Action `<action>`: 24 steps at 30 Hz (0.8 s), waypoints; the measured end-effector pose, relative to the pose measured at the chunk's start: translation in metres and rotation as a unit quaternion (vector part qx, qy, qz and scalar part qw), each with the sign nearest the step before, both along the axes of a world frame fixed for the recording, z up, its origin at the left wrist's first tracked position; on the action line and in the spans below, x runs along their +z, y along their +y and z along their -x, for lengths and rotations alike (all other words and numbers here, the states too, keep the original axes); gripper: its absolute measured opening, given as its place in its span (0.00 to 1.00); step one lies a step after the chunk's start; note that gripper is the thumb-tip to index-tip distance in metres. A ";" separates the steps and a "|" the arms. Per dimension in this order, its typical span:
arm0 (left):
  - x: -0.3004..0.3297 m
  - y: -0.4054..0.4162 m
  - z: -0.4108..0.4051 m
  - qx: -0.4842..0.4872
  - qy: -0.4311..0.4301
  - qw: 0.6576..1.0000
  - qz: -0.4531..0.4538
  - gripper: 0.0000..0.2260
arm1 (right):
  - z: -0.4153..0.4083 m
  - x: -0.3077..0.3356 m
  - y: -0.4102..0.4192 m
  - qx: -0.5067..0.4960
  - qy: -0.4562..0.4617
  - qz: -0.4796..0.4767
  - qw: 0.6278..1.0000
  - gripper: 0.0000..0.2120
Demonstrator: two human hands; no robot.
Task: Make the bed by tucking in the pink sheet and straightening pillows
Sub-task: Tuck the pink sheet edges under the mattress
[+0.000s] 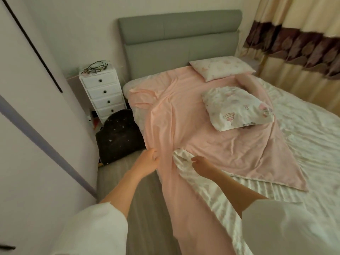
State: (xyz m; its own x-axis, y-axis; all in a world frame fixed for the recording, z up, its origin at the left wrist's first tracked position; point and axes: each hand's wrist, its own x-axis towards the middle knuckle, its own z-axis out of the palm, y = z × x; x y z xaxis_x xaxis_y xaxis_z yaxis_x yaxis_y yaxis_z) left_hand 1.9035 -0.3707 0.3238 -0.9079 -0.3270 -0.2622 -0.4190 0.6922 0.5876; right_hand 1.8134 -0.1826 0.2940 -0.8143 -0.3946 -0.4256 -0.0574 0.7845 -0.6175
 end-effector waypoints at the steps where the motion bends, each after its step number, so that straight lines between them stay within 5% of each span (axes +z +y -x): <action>1: -0.001 -0.009 0.012 -0.010 0.000 1.000 0.004 0.04 | 0.007 0.001 -0.007 -0.013 -0.007 0.001 1.000 0.18; 3: -0.004 -0.031 0.041 -0.031 0.006 0.999 0.003 0.03 | 0.025 0.004 -0.020 -0.054 -0.016 0.009 0.998 0.19; 8: -0.005 -0.059 0.110 -0.081 -0.019 0.996 -0.028 0.21 | 0.072 0.007 -0.033 -0.113 -0.009 0.014 0.994 0.20; 18: -0.054 -0.058 0.273 -0.191 -0.042 0.981 -0.010 0.20 | 0.184 -0.054 -0.028 -0.234 -0.060 0.019 0.970 0.20; 24: -0.129 -0.039 0.360 -0.231 -0.142 0.962 -0.022 0.21 | 0.247 -0.122 -0.012 -0.291 -0.112 0.007 0.950 0.21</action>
State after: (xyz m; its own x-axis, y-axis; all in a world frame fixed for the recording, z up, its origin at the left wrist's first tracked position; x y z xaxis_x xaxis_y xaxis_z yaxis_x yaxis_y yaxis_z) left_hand 1.5433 -0.4099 0.1951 -0.8432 0.1105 -0.5261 -0.2214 0.8204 0.5272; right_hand 1.5660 -0.1945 0.1724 -0.7860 0.0878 -0.6120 0.5173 0.6355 -0.5732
